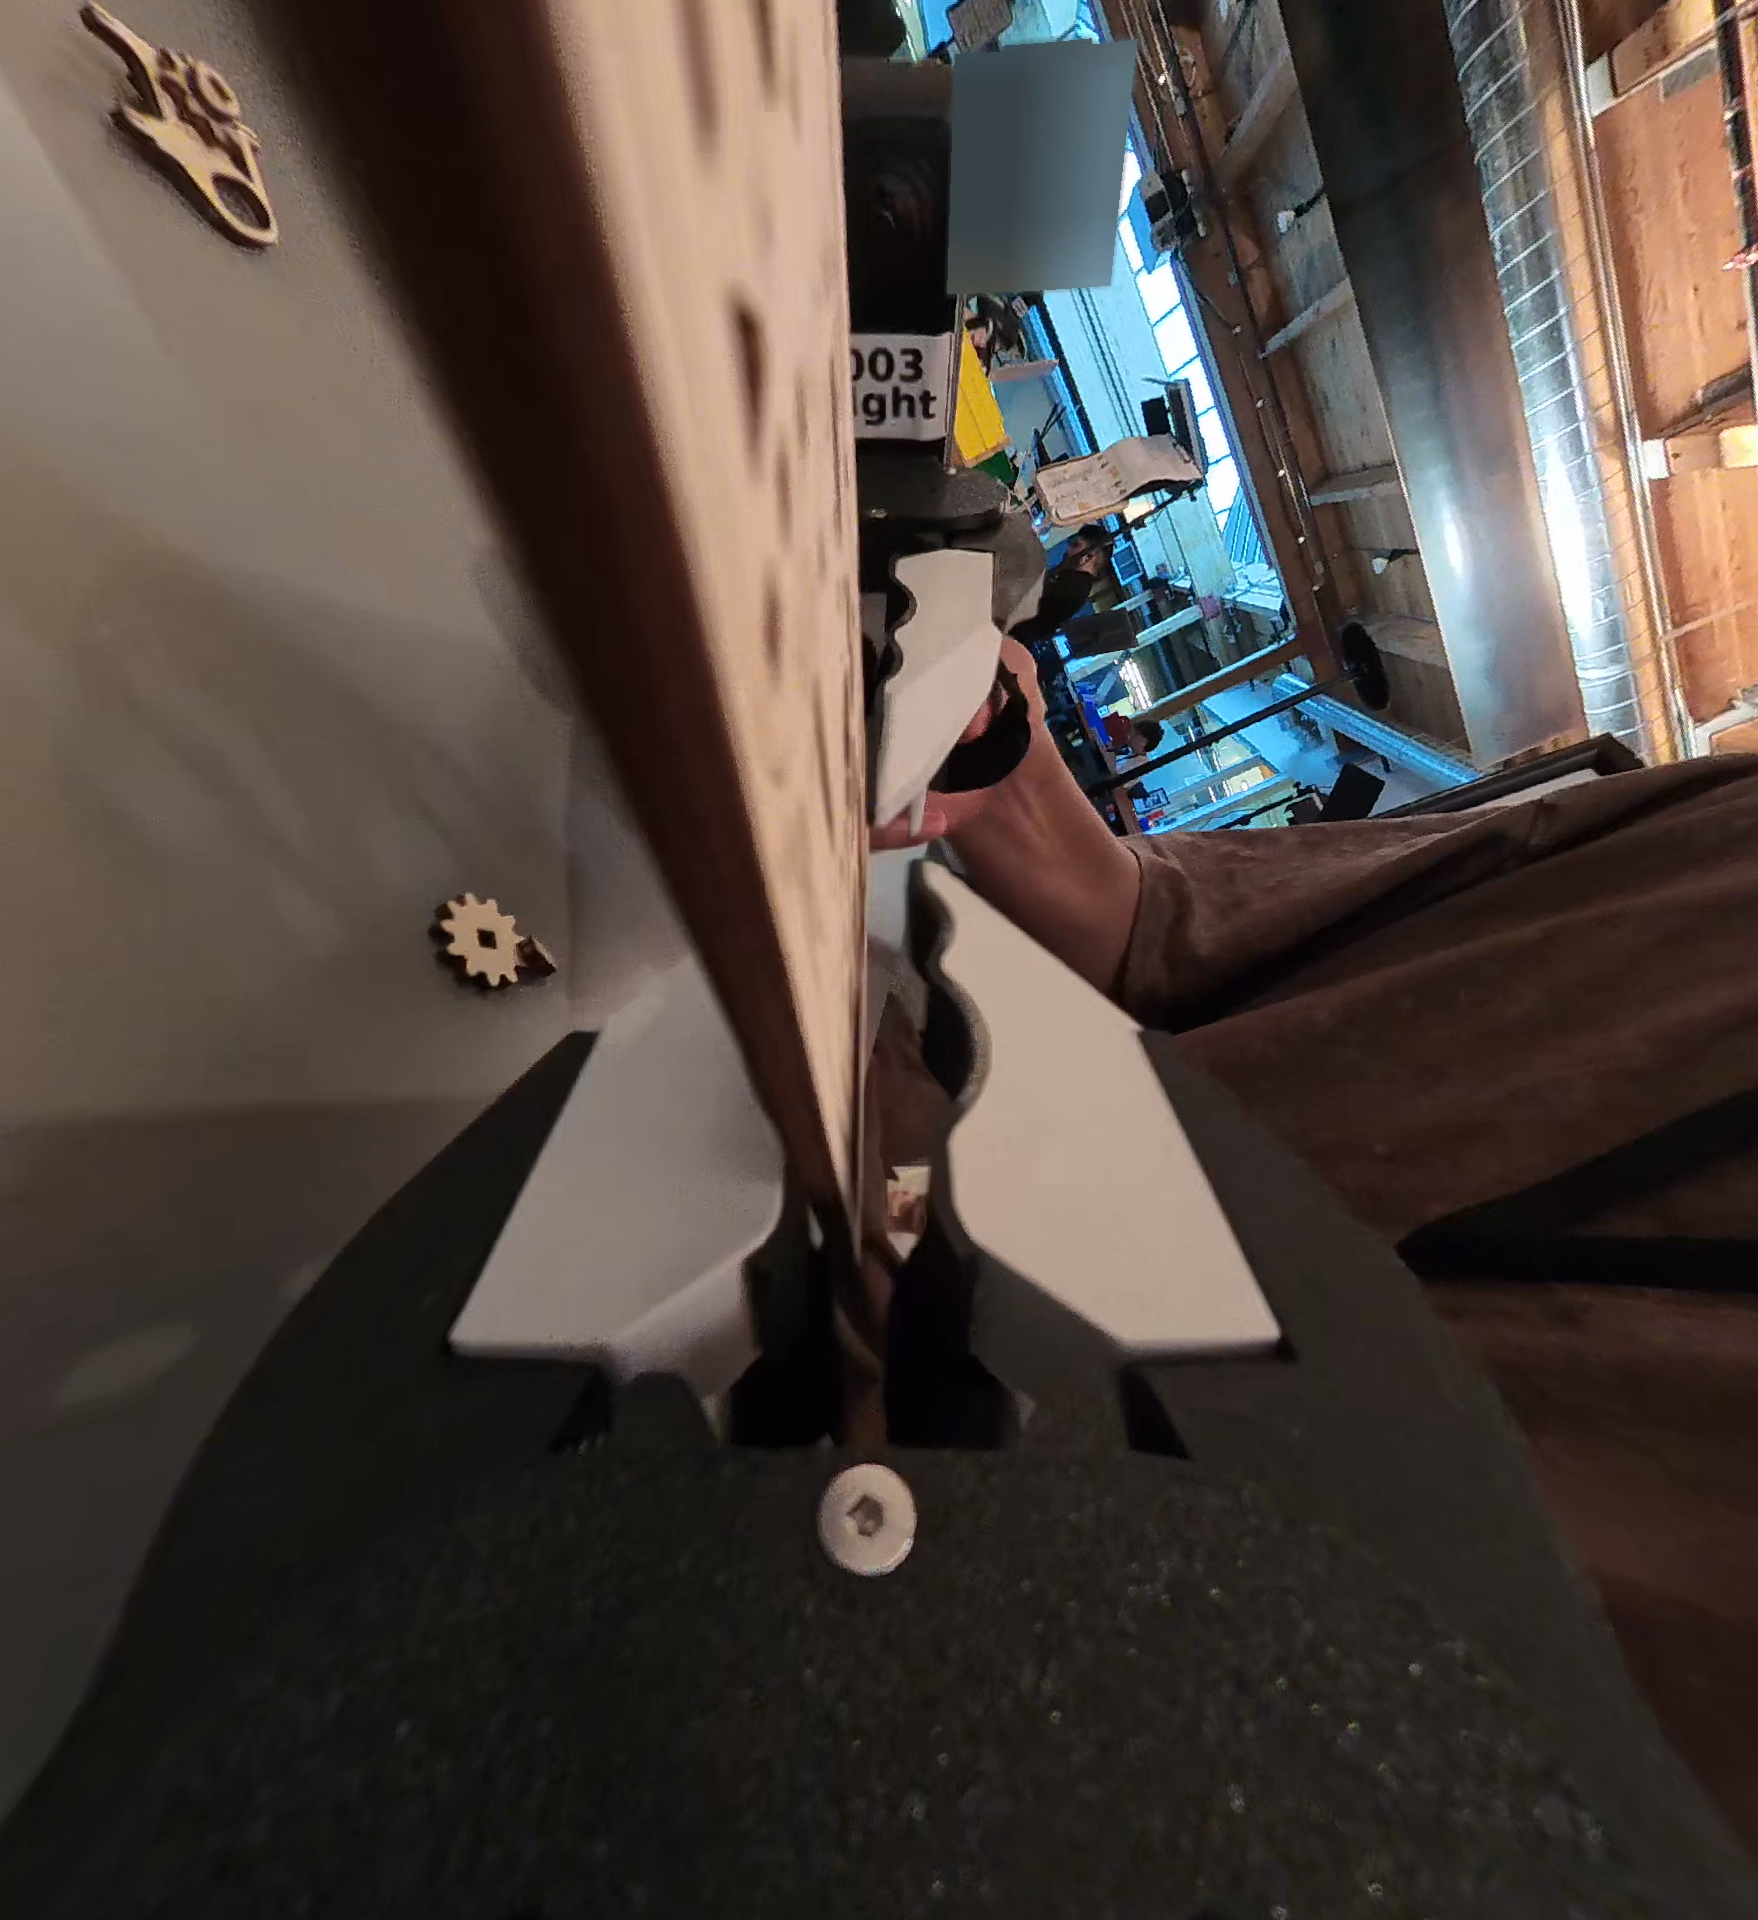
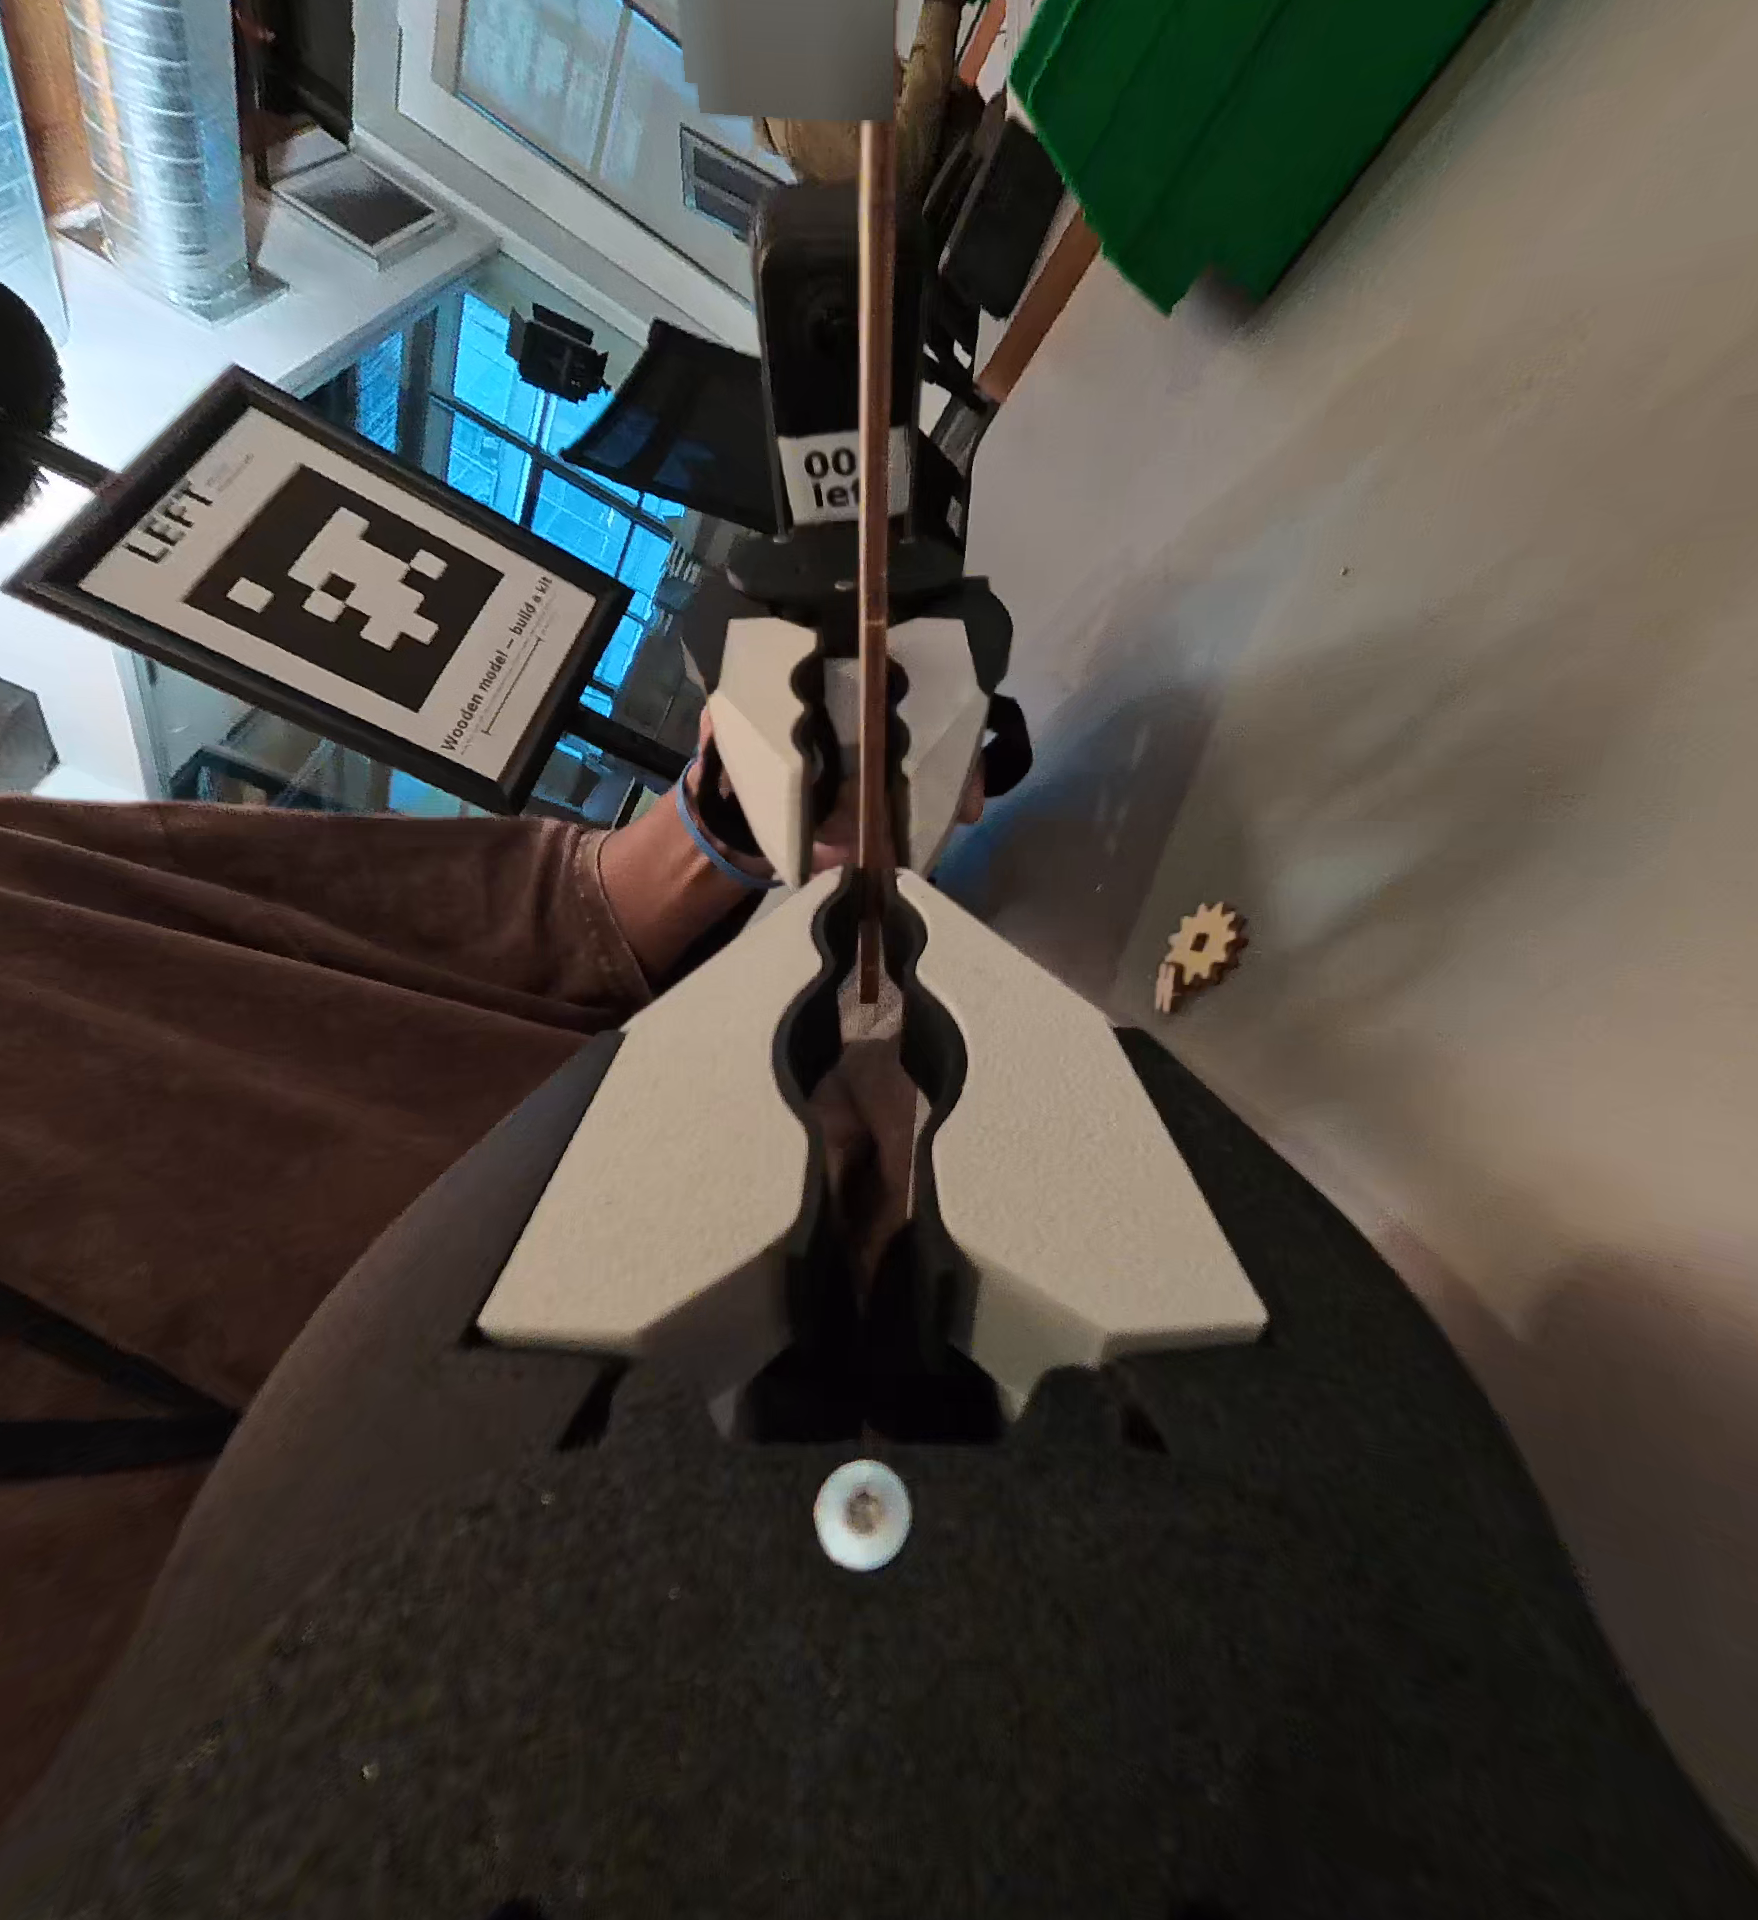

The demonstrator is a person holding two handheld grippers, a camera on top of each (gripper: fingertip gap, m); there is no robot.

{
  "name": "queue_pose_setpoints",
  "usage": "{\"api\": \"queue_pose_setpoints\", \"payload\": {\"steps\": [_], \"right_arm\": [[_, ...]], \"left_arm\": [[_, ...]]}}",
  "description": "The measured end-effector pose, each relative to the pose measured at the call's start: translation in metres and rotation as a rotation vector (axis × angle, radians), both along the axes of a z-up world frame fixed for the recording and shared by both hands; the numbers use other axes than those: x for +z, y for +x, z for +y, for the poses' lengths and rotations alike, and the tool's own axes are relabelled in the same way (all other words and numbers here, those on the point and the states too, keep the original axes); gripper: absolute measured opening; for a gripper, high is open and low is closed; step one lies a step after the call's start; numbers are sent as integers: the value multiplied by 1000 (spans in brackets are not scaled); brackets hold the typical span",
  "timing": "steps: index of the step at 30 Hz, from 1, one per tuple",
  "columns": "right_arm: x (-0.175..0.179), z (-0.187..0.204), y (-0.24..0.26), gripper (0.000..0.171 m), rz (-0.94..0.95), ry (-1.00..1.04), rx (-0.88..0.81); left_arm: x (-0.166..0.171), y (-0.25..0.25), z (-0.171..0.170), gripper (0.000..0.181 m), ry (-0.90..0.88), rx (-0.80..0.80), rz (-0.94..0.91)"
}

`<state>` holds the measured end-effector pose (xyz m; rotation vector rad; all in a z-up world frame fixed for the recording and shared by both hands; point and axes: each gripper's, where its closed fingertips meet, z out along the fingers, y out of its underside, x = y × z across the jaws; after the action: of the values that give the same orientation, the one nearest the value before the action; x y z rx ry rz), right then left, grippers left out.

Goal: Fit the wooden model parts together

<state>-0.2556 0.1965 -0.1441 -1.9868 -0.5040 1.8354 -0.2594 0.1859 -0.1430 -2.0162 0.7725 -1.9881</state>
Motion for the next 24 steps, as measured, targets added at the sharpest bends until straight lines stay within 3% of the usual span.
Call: {"api": "queue_pose_setpoints", "payload": {"steps": [6,8,9,13,17,24], "right_arm": [[10,14,20,3,52,-11,-67],[9,15,22,3,45,-9,-69],[11,14,22,3,51,-7,-66],[15,24,25,4,36,34,-139],[18,29,22,23,36,54,-213],[24,18,-19,10,103,7,-194]], "left_arm": [[4,-18,7,18,18,41,5],[1,-17,5,15,37,41,29],[0,-17,5,3,50,44,42],[5,-13,10,1,41,85,9],[22,-13,32,1,-60,231,-105],[32,-13,38,1,-1,276,-146]]}}
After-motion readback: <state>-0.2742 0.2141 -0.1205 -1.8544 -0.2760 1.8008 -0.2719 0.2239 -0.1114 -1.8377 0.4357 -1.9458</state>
